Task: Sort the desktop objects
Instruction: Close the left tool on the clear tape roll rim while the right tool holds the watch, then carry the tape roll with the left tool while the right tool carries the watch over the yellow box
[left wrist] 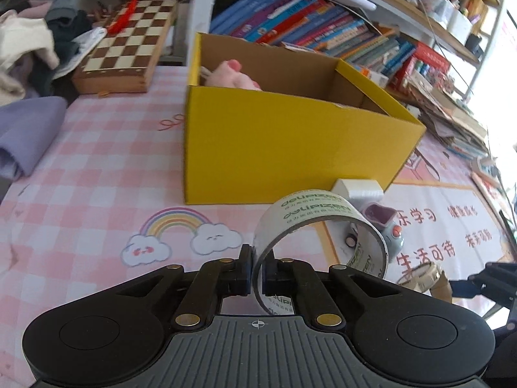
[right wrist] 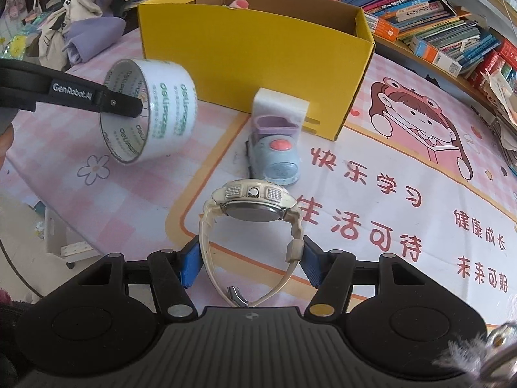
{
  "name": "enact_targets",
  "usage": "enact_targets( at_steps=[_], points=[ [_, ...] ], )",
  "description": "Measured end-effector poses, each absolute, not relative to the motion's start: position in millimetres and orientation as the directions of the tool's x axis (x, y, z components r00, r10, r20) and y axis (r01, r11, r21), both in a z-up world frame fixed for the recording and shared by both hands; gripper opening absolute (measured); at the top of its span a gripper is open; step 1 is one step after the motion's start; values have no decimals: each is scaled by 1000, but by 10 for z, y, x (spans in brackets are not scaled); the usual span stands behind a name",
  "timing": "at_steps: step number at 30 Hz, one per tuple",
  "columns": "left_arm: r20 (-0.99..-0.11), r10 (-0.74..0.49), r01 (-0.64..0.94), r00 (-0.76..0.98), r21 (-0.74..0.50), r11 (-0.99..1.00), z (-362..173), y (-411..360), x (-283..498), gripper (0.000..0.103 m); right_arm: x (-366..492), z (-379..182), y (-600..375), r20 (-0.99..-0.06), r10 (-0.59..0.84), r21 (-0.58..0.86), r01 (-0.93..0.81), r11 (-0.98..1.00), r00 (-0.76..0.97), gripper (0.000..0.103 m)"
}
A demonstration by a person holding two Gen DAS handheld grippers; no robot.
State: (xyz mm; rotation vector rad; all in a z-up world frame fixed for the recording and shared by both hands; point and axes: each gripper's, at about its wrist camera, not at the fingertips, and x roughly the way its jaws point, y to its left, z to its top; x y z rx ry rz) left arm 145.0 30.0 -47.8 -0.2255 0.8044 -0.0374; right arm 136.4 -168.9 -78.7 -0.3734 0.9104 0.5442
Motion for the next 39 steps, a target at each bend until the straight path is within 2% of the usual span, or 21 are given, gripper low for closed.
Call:
enact_targets(
  at_steps=[15,39],
  points=[
    [-668,-109,-42,736,-205,978,-274,405,1113,4,1151,-708,-1561,-796,314,-75,-600,797,517,59],
    [-571,-121,0,812,-207,978,61,382,814,4,1003,-347,-1610,-701,346,-85,-555,828,624,59]
  ],
)
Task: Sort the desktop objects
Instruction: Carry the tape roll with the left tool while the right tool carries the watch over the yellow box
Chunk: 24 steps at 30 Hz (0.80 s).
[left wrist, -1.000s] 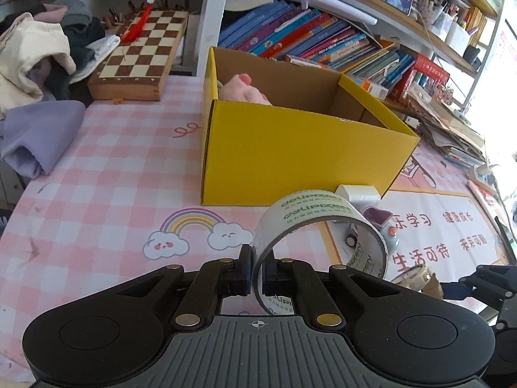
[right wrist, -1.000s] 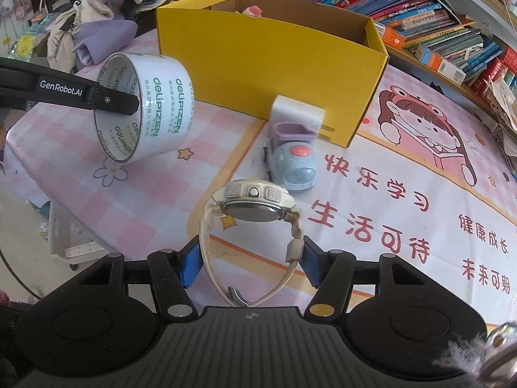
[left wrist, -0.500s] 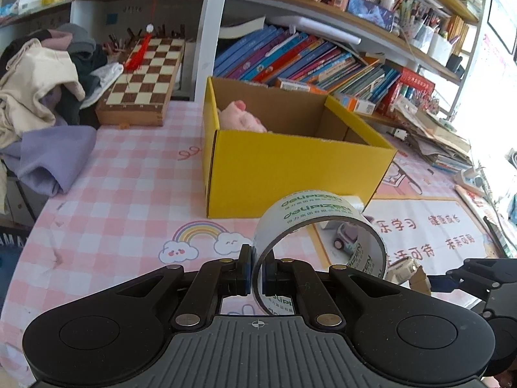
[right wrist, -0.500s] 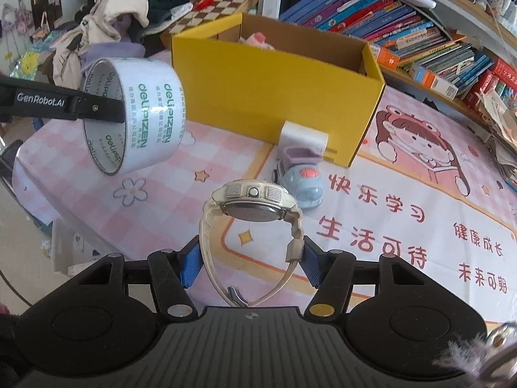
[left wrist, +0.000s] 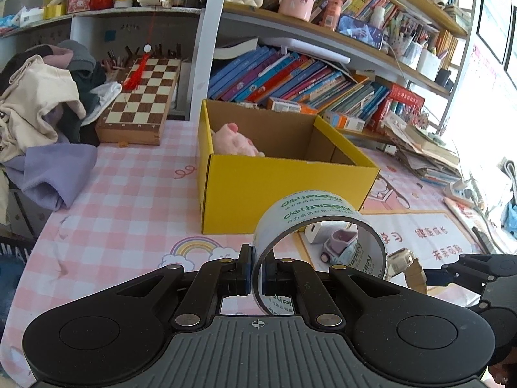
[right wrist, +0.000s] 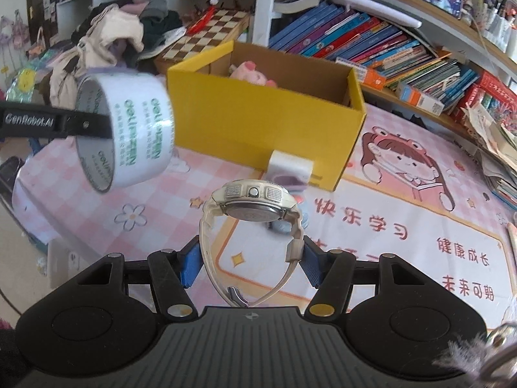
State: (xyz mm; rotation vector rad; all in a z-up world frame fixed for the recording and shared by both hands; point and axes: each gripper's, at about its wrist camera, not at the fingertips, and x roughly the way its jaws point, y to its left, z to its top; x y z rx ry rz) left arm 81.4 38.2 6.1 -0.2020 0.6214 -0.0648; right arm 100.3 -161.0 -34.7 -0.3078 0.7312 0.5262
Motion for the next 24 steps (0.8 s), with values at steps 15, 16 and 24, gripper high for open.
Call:
enact_targets(
  at_steps=[15,16,24],
  points=[
    [-528,-99,-6,844,-194,981,240,367,973,4,1348,-42,-1563,-632,402,-74,-568,820,663,59],
    [-525,-97,-6,846,-191,982,253,363,1002,4,1394,-18,-1557,-626,406,-72,-568,820,666,59],
    [-494,-66,-22,867,-171,985,391,368,1285,4,1820,191,-1538,-575,445,-66,-581,811,686,59]
  ],
)
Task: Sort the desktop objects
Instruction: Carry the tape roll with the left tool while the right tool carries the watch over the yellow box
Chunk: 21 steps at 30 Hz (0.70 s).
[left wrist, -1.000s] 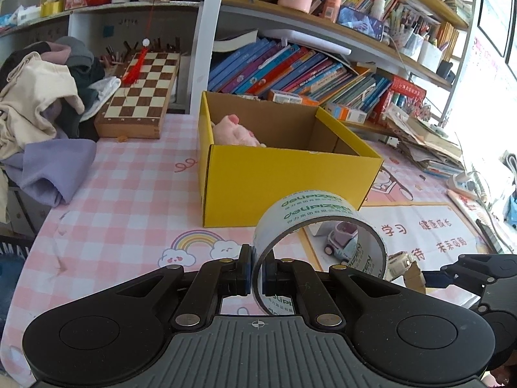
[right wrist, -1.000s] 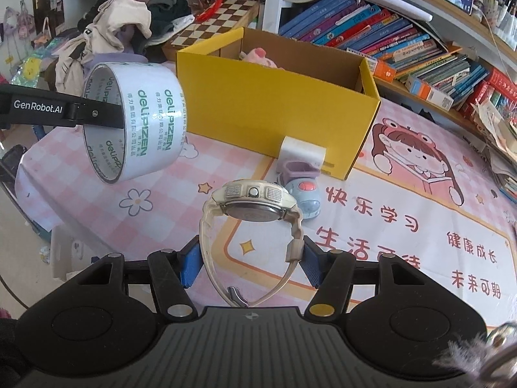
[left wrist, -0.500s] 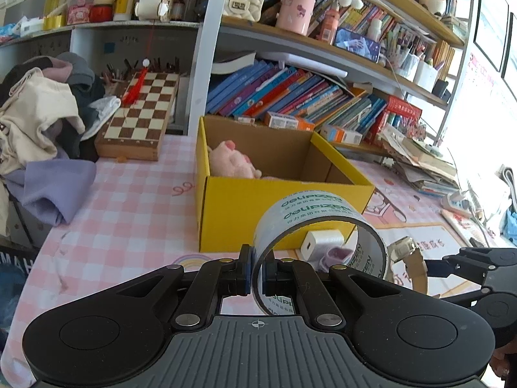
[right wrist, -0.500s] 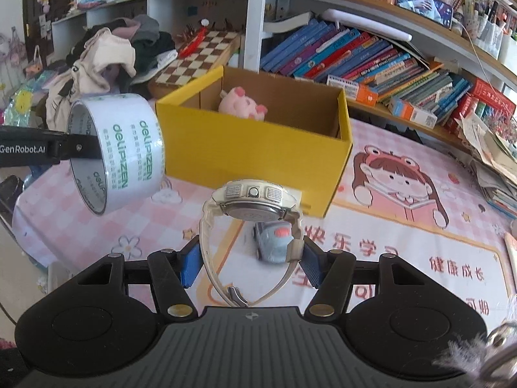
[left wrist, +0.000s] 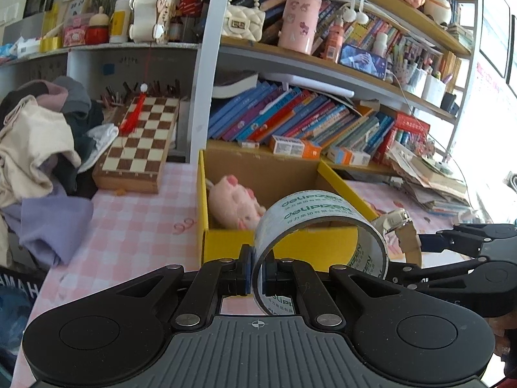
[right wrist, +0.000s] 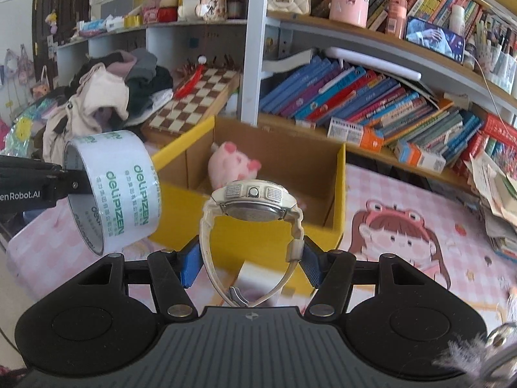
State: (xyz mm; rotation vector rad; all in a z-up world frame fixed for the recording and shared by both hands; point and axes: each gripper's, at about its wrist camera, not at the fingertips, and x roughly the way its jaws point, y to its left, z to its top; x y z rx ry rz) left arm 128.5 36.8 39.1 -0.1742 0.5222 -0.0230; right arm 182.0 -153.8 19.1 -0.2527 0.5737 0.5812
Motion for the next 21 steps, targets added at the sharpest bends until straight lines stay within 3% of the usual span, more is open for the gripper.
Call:
enact_targets(
  at_steps=[21],
  points=[
    [-485,18,-95,874,-135,986,495,326,2124,5,2782,391,-1454,-515,524,-81,-647,758,679,59]
  ],
)
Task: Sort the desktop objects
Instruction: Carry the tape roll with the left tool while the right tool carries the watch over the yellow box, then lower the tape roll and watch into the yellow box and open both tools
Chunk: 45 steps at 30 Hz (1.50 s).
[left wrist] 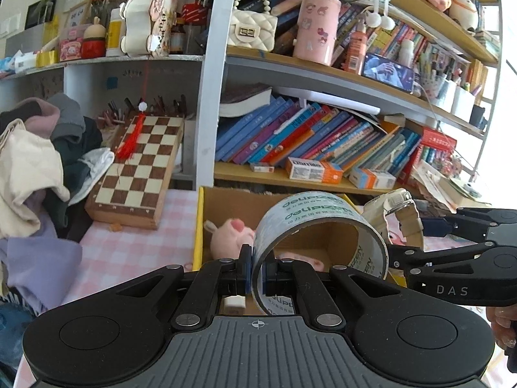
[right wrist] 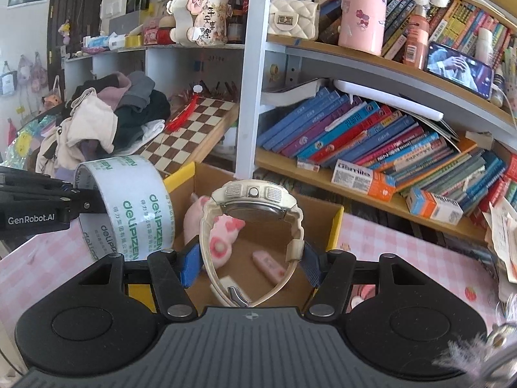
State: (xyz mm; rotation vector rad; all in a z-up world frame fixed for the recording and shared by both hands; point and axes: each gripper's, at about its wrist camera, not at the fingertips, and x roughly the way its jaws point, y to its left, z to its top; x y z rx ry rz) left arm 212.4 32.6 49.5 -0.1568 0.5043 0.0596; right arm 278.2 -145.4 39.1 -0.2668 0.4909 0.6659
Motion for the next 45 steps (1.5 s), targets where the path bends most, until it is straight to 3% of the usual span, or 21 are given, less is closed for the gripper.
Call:
enact_targets(
  at_steps=[9,29,45],
  points=[
    [-531,66,-122,845,-72,990,421,336,2487,5,3237,276,-1296,-542,542,-73,-679,731,642,59],
    [-679,146,-173,720,29,985,30,360,2883,6,3567,-235,-1004,-708,557,-13,-798,603,433,60],
    [-714,174,-110,679,135,985,-52,146,2932,18,3614,-313,-902,-794,474,-23,-798,602,380,62]
  ],
)
